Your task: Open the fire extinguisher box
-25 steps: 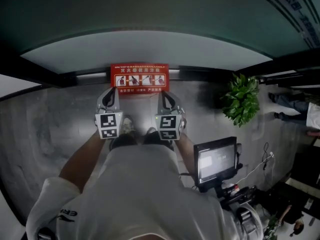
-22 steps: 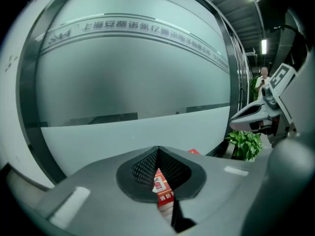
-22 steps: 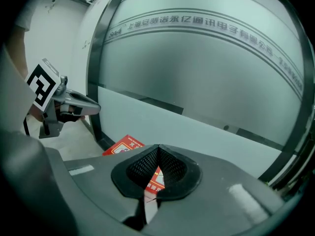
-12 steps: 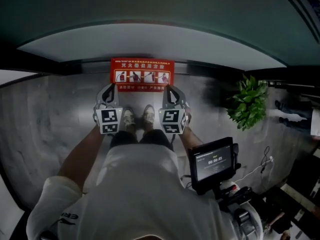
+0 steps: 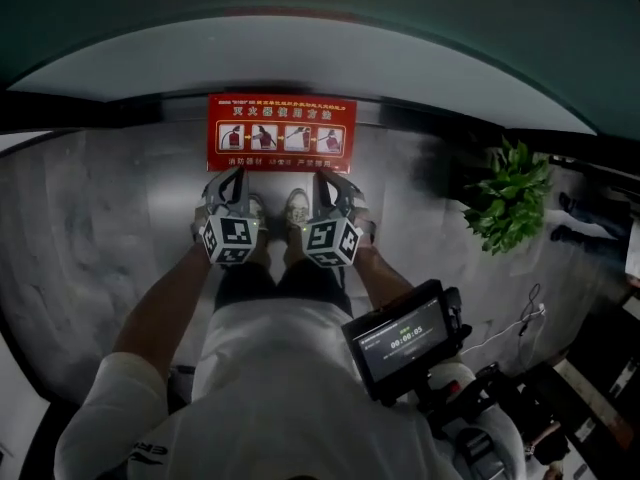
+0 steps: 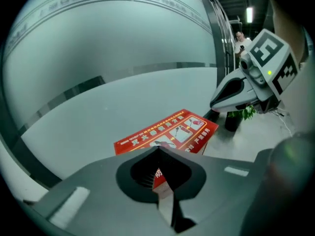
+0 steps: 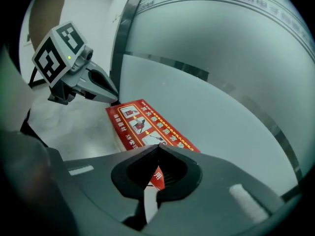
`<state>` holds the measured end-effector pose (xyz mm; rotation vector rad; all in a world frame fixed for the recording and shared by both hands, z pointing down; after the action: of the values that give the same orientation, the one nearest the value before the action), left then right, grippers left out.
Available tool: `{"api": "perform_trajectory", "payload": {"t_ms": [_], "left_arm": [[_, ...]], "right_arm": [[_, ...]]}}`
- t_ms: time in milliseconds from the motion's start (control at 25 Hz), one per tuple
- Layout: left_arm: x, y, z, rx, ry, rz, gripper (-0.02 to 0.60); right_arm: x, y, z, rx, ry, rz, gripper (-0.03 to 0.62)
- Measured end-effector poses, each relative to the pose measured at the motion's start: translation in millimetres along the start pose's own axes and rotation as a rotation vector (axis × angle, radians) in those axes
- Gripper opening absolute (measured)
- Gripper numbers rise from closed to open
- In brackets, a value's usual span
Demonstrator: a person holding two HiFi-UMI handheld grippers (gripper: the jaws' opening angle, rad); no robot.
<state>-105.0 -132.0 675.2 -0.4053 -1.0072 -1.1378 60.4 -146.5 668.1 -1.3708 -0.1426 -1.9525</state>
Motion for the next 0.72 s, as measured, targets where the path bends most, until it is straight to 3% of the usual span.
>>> {"api": "perform_trajectory", "payload": {"t_ms": [240, 480, 720], "left_arm": [[26, 19, 20, 0.071, -0.026, 0.005, 0.002], [43, 29, 29, 0.174, -0.051, -0.024, 0.003], [52, 41, 36, 0.298, -0.042, -0.089, 0.026]], "right_arm": [[31, -35, 11, -0.106, -0.008, -0.025, 0.014], [50, -55, 13, -0.237, 0.005, 0.013, 0.017], [59, -70, 16, -0.312, 0.013, 0.013, 0.087]]}}
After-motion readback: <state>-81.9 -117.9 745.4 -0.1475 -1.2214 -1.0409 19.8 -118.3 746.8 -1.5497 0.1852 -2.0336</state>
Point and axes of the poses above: the fingertips, and each gripper's own axes: x forward along the fingers, y to its right, z out of its underside, the point moved 3 cm from there along -x, backward along the fingers, and after that the axes turned 15 degrees about -y, right-handed, at the moved point
